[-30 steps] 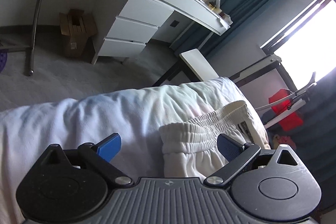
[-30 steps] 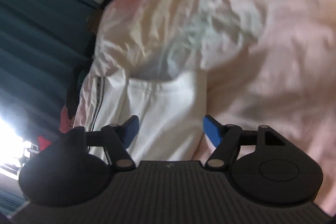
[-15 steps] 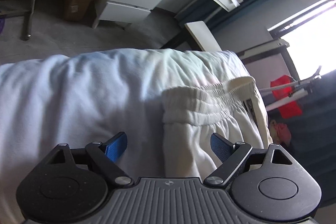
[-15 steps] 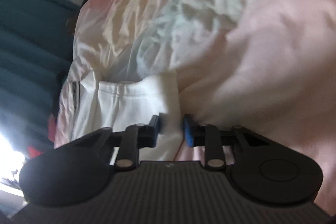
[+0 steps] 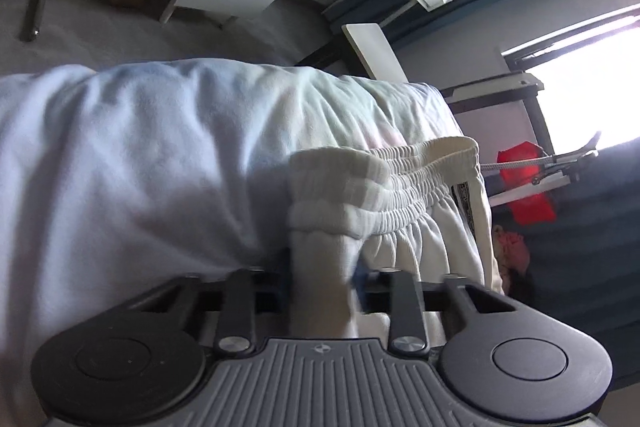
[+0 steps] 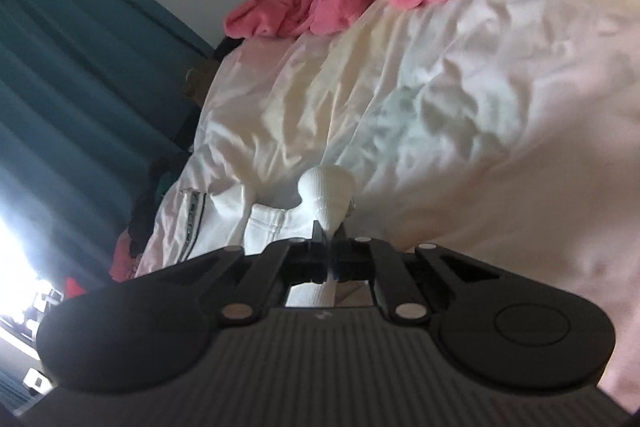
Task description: Fold clothes
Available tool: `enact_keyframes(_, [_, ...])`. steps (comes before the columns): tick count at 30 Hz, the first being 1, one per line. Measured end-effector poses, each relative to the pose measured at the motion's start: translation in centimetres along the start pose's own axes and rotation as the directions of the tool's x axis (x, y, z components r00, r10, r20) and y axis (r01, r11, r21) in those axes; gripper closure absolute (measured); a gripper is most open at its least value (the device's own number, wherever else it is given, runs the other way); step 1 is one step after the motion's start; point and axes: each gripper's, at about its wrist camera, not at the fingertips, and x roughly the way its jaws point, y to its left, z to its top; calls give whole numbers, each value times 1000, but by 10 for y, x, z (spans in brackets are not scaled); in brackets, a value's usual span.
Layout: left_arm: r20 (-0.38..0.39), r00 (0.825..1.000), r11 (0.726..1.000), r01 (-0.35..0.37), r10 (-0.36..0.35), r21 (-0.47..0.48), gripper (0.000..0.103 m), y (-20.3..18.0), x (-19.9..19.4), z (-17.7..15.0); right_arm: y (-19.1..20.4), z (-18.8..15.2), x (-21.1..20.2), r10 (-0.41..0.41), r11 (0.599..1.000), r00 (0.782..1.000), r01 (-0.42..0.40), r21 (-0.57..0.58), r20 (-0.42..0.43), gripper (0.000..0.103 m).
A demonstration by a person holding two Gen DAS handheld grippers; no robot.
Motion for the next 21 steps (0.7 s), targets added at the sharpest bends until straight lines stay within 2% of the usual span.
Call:
enact_keyframes(3, [-5,1000,1000,13,-13,17,90,-2,-11,4,-9,12,-5,1,999,1000,0,44,-12,98])
enact_keyframes(5, [-16,1000,997,17,-16,69,91,-13,-20,10,-10,21,-8,4,999,1000,-3,52,-22,98])
enact_keyframes(9, [-60,997,998,51,-49,42,92,-37,-31,31,12,37,-7,21,1000,999,-21,11,-33,98])
enact_keyframes(12, [-53,996,996,68,-65,51,92,-74,-31,45,49,49,12,29,998,999,-31,-51,-27,98])
enact_keyframes(15, [-39,996,996,80,-78,44,92,-117,-12,56,101,56,46,16,989,1000,-16,-149,-1,98])
enact_keyframes(19, [22,998,996,60,-61,65,92,-184,43,57,179,50,109,-11,954,998,28,-299,57,98])
enact_keyframes(21, [53,997,994,60,-64,88,92,-214,84,54,214,41,149,-13,935,997,41,-351,82,98])
